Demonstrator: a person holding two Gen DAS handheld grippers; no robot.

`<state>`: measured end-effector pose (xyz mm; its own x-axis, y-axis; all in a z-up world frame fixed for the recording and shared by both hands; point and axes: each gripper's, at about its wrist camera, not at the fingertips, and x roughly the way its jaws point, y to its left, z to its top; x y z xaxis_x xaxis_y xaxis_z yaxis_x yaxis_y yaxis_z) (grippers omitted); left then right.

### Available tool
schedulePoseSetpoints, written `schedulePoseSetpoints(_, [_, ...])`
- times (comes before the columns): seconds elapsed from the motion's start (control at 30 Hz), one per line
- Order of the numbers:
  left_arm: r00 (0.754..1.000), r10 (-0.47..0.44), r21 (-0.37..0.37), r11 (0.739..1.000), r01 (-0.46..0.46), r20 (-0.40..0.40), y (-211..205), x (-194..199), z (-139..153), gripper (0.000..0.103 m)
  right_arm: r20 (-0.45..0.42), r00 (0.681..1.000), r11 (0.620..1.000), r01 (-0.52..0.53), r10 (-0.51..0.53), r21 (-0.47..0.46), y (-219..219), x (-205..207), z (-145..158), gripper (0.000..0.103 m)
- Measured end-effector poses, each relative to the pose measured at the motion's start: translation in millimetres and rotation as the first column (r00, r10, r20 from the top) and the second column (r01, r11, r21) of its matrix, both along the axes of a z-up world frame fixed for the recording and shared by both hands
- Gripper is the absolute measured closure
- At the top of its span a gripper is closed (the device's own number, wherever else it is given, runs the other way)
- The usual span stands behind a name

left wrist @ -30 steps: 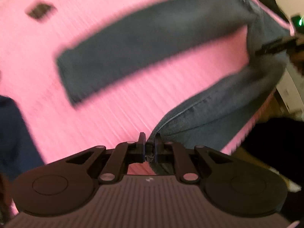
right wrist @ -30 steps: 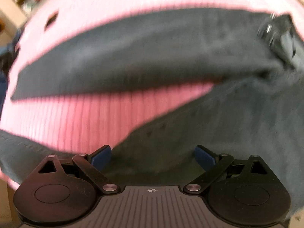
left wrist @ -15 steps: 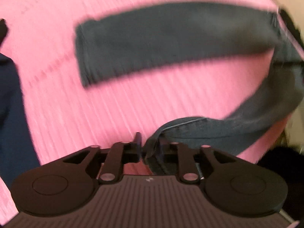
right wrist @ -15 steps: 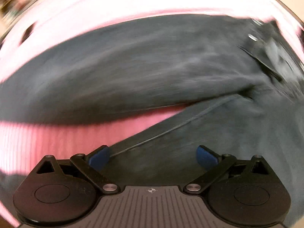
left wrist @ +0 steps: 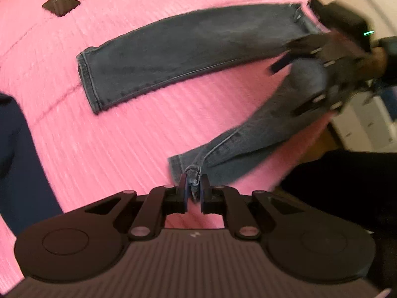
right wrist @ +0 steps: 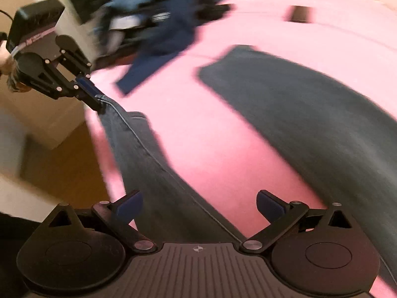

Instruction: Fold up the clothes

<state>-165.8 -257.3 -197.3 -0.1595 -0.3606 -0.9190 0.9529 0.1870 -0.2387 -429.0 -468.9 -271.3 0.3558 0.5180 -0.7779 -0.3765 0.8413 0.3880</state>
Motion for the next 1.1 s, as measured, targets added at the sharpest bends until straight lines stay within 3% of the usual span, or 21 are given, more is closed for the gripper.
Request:
schedulePoseSetpoints(0.1, [0.998,0.027,-0.048,0.998,-0.029,-0.051,11,-4,34,0.097,0.014,0.999,0.998,-0.038,0.037,0.053,4,12,3,0.003])
schedulePoseSetpoints(0.17, [0.997,0.064,-0.075,0.995,-0.067,-0.04,1,8,38,0.096,0.032,0.999,1.0,0.02,-0.021,0.023,-5,19,3,0.003])
schedulePoseSetpoints(0.27, [0.981,0.193,-0.058,0.979,-0.194,-0.023,-33,46,-6,0.092,0.04,0.983,0.981,0.18,-0.178,-0.076,-30,19,-1,0.003])
schedulePoseSetpoints(0.33, [0.963,0.265,0.04,0.963,-0.267,0.049,-55,70,-51,0.091,0.035,0.966,0.957,0.26,-0.258,-0.13,-50,16,-3,0.003])
schedulePoseSetpoints(0.4, [0.956,0.279,0.101,0.952,-0.288,0.094,-60,81,-78,0.091,0.024,0.946,0.933,0.323,-0.324,-0.16,-71,7,-3,0.003])
schedulePoseSetpoints(0.47, [0.953,0.285,0.106,0.95,-0.295,0.097,-54,79,-80,0.091,0.003,0.921,0.904,0.383,-0.39,-0.192,-89,-6,-7,0.003])
schedulePoseSetpoints(0.6, [0.95,0.313,0.113,0.944,-0.311,-0.002,-29,54,-78,0.068,-0.085,0.853,0.842,0.485,-0.515,-0.234,-108,-38,-27,0.003])
schedulePoseSetpoints(0.67, [0.939,0.338,0.15,0.933,-0.326,-0.062,-19,33,-89,0.066,-0.102,0.846,0.835,0.486,-0.524,-0.259,-110,-46,-35,0.003])
schedulePoseSetpoints(0.8, [0.936,0.337,0.217,0.926,-0.309,-0.105,-10,-7,-113,0.068,-0.089,0.922,0.876,0.324,-0.377,-0.358,-117,-55,-41,0.003])
schedulePoseSetpoints(0.87, [0.936,0.335,0.243,0.922,-0.302,-0.109,-8,-21,-122,0.088,-0.083,0.958,0.894,0.223,-0.275,-0.389,-122,-62,-42,0.003])
schedulePoseSetpoints(0.93, [0.952,0.298,0.258,0.927,-0.272,-0.067,-8,-33,-124,0.092,-0.098,0.982,0.916,0.113,-0.162,-0.386,-124,-65,-43,0.005])
schedulePoseSetpoints(1.0, [0.952,0.301,0.249,0.928,-0.277,-0.062,-1,-38,-114,0.092,-0.117,0.993,0.927,-0.034,-0.011,-0.374,-121,-59,-45,0.016])
schedulePoseSetpoints(1.1, [0.947,0.31,0.257,0.925,-0.281,-0.081,13,-44,-101,0.092,-0.159,0.969,0.898,-0.235,0.187,-0.372,-104,-51,-56,0.025])
